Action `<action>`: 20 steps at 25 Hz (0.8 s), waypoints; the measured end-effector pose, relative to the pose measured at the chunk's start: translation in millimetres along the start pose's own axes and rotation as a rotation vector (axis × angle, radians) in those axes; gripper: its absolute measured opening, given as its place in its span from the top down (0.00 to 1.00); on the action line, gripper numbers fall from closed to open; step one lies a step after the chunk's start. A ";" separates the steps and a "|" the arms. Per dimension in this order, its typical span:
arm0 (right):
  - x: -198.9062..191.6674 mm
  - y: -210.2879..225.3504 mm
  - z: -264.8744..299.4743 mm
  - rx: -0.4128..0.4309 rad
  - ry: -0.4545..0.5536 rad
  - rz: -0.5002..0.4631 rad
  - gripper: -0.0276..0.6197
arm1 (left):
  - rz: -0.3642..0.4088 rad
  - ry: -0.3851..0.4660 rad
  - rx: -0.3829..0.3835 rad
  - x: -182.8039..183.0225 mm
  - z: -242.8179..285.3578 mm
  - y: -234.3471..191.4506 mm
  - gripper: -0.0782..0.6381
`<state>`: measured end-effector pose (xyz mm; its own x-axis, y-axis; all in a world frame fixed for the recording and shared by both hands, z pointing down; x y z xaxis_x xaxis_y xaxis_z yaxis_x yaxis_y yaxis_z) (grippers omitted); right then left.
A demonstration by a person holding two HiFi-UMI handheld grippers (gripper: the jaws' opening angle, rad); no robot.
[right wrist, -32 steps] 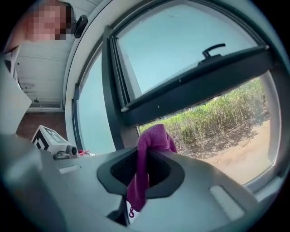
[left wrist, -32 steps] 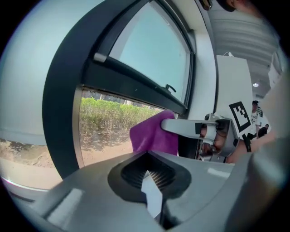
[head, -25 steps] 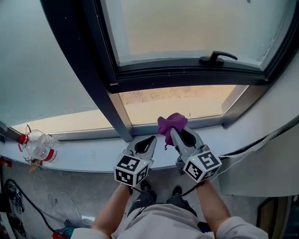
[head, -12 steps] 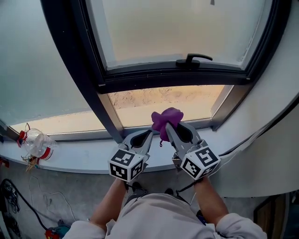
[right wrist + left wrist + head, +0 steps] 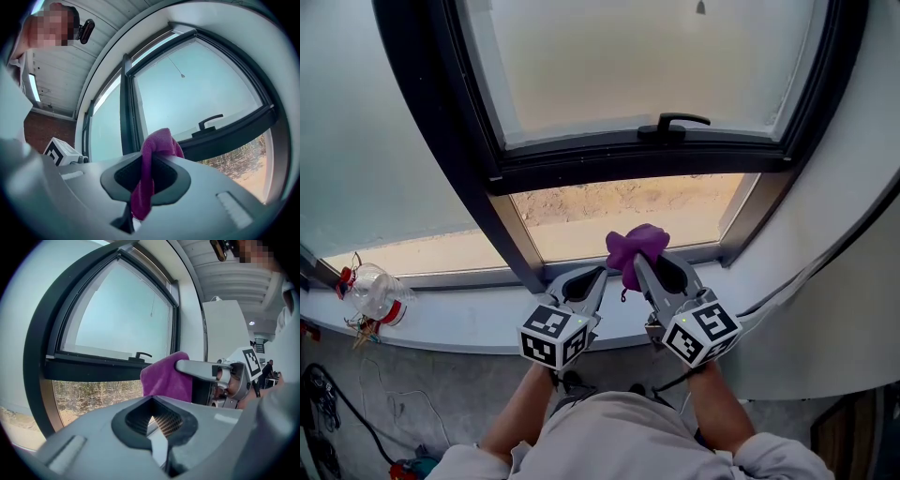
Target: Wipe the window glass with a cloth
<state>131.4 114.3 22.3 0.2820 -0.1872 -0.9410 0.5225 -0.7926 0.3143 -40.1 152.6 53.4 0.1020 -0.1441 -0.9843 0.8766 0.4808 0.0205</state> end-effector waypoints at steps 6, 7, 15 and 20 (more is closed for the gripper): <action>7.1 3.1 -10.1 -0.002 0.015 -0.006 0.86 | 0.009 0.005 -0.003 5.7 3.2 8.0 0.89; 8.1 3.6 -11.3 -0.003 0.017 -0.006 0.86 | 0.010 0.006 -0.004 6.5 3.7 9.0 0.89; 11.9 4.0 -12.7 -0.003 0.022 -0.010 0.86 | 0.018 0.011 -0.006 9.8 6.0 9.1 0.89; 12.2 5.5 -12.9 -0.004 0.030 -0.011 0.86 | 0.021 0.009 -0.009 9.9 7.3 9.2 0.89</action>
Point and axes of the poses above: the fingertips, and each gripper's own axes: z forward along the fingers, y to its right, x out of its top, the point moved 9 cm from there along -z, backward along the fingers, and after that the axes turned 8 degrees about z, right-handed, at the moved point
